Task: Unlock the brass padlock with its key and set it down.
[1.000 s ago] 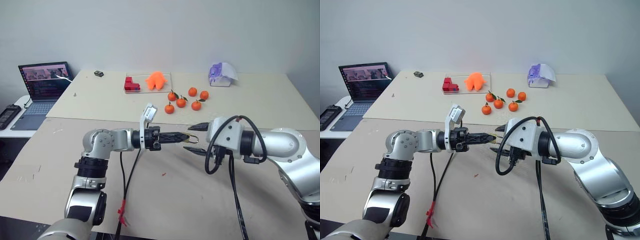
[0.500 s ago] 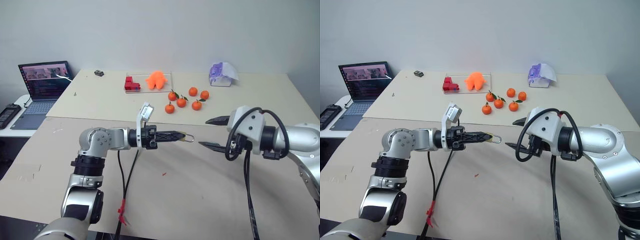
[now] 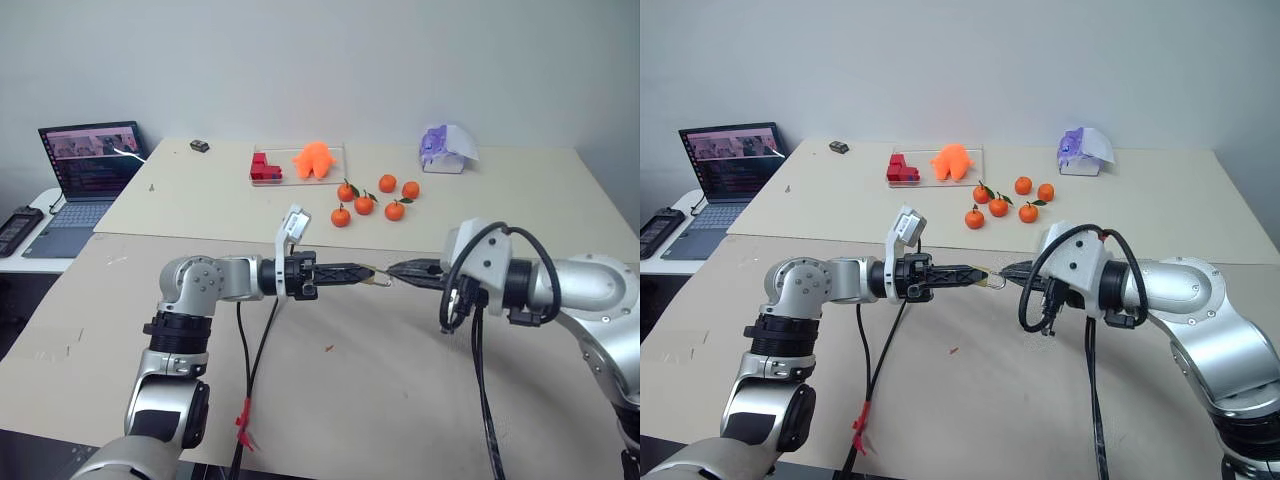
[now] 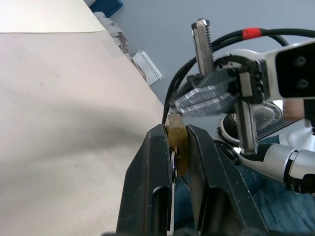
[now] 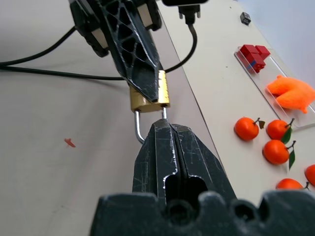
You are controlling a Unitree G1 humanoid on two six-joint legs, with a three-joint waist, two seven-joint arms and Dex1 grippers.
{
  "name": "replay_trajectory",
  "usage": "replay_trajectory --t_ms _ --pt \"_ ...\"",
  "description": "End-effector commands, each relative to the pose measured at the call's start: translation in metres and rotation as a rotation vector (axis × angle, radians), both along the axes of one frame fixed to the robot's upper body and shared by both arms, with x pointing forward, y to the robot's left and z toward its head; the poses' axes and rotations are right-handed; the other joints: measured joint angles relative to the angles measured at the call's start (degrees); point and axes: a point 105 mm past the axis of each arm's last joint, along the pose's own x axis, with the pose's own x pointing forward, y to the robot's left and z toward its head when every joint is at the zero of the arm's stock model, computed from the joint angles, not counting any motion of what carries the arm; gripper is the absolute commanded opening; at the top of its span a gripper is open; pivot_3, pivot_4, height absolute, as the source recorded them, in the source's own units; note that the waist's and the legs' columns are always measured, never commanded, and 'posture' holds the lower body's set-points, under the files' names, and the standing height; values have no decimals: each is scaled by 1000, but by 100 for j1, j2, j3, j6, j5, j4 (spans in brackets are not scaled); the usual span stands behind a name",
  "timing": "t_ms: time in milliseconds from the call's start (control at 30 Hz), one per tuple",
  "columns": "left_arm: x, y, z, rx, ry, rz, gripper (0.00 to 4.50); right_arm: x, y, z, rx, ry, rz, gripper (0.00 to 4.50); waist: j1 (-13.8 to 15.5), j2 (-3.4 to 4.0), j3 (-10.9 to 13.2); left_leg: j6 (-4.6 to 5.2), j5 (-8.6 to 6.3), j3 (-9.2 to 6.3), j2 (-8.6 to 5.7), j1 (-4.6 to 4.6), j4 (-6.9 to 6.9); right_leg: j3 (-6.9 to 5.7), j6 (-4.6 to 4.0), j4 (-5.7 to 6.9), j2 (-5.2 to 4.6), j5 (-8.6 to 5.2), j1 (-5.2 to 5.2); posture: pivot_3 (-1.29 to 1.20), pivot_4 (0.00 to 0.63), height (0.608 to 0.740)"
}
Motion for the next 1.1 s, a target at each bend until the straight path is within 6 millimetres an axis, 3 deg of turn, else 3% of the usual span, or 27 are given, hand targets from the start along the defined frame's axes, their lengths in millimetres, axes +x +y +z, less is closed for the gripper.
replay_trajectory --t_ms 33,900,1100 --pt "-2 1 11 -34 -39 -5 37 -5 0 12 -3 -44 19 19 2 0 0 0 0 -1 -1 0 -1 1 0 0 0 0 0 0 150 723" --pt "-4 10 13 -31 -36 28 37 4 11 -6 19 -22 36 19 0 -2 1 0 0 -8 -3 -2 1 0 0 1 -1 0 1 0 150 723" --pt "-4 10 13 -31 -37 31 37 6 16 -18 78 62 73 19 -7 -4 2 0 0 -8 -3 -1 0 0 0 1 -1 0 1 0 150 723"
